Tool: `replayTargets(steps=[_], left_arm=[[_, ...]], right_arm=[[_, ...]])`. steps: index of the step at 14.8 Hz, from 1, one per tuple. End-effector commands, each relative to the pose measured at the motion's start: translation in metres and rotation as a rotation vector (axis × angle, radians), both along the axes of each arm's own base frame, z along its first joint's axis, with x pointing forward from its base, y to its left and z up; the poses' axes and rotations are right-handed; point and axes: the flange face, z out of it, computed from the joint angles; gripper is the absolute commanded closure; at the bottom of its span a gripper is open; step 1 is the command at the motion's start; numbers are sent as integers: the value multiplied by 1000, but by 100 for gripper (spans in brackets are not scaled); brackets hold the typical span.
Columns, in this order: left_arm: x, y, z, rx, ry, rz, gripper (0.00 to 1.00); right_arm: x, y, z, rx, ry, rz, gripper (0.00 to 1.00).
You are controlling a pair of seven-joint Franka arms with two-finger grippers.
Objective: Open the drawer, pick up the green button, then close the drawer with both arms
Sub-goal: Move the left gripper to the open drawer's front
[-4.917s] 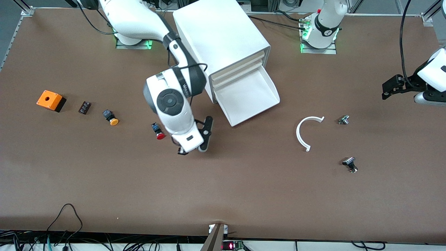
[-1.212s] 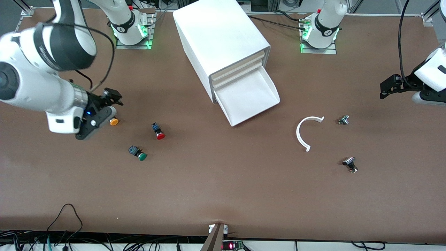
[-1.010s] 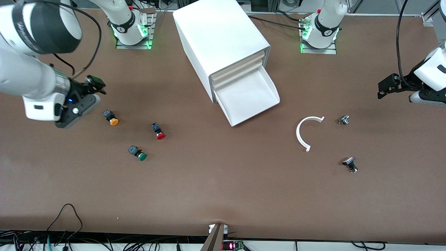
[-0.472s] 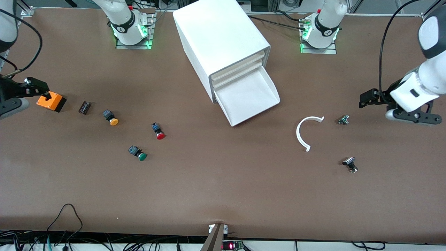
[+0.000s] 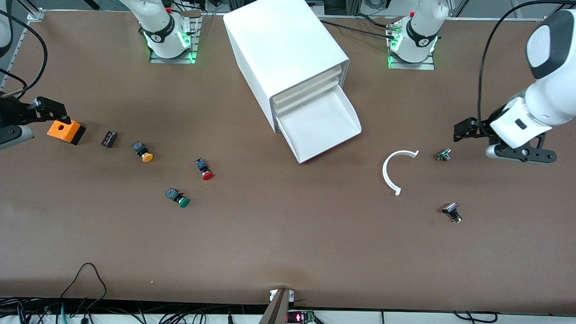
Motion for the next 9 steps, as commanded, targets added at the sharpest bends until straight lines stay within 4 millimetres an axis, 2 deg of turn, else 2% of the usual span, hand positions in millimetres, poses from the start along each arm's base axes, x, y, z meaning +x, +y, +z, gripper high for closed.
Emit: replayTargets(steps=[1, 2, 4, 9], left_arm=[[4, -43, -16, 1, 13, 140, 0], [5, -56, -25, 10, 23, 195, 0], [8, -91, -47, 9, 20, 271, 0], [26, -148, -128, -1, 2, 414, 0]], right_arm=[[-12, -3, 10, -3, 9, -65, 0], [-13, -11, 11, -5, 7, -77, 0], [-13, -12, 12, -31, 9, -69, 0], [-15, -11, 16, -78, 15, -38, 0]])
